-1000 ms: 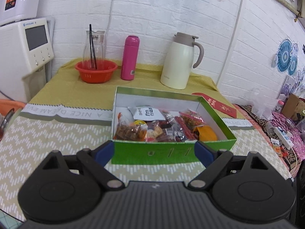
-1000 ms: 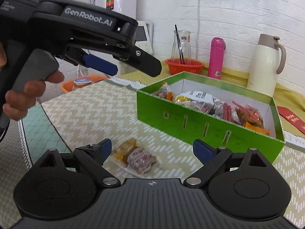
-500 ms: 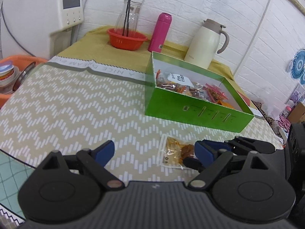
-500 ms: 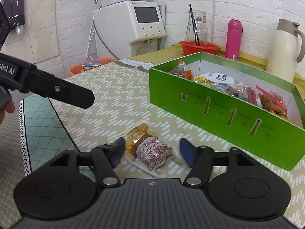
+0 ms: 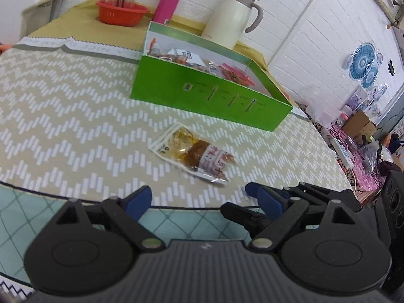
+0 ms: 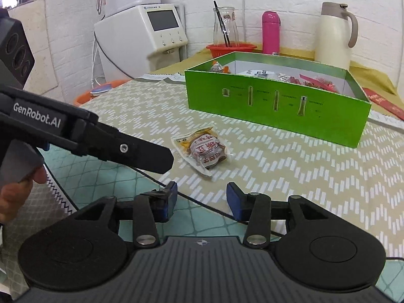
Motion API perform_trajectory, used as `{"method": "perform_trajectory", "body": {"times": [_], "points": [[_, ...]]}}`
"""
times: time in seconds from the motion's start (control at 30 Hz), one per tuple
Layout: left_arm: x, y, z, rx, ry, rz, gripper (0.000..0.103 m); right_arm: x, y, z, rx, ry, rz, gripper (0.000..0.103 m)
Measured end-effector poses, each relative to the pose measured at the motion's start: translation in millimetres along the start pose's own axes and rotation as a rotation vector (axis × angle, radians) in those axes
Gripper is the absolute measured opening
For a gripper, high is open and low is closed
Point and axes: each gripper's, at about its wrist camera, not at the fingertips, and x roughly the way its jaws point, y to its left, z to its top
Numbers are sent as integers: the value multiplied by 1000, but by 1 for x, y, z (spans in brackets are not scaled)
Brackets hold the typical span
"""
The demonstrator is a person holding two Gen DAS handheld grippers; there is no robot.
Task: Organize snacks
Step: 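Grasp the red-labelled jerky packet with the right gripper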
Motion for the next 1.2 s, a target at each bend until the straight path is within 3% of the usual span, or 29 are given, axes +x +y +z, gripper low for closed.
{"method": "perform_trajectory", "body": {"times": [0.1, 0.27, 0.37, 0.43, 0.67, 0.73, 0.8, 0.93, 1.0, 1.1, 1.2], "points": [[3, 6, 7, -67, -7, -30, 90, 7, -2, 11, -50, -25, -24, 100], [8, 20, 20, -172, -23, -22, 90, 31, -4, 29, -93, -23, 11, 99], [13, 26, 23, -202, 0, -23, 90, 38, -2, 29, -80, 10, 31, 61], [17, 26, 23, -212, 13, -45, 90, 33, -1, 25, -37, 10, 29, 61], [37, -6, 24, -85, 58, -59, 88, 7, 12, 4, 24, 3, 39, 62], [39, -16, 21, -27, 72, -51, 70, 5, 13, 1, 22, -2, 19, 63], [39, -19, 19, 2, 82, -43, 59, 4, 9, 1, 33, -2, 10, 63], [40, -14, 19, -13, 83, -45, 61, 2, 6, 0, 46, -7, 18, 64], [41, -18, 19, -5, 86, -41, 66, 2, 8, -1, 42, -11, 15, 66], [45, -26, 20, 37, 93, -17, 67, 3, 6, 1, 47, -14, 6, 66], [47, -32, 21, 68, 90, -10, 47, 4, 3, 2, 68, -17, -1, 65]]}}
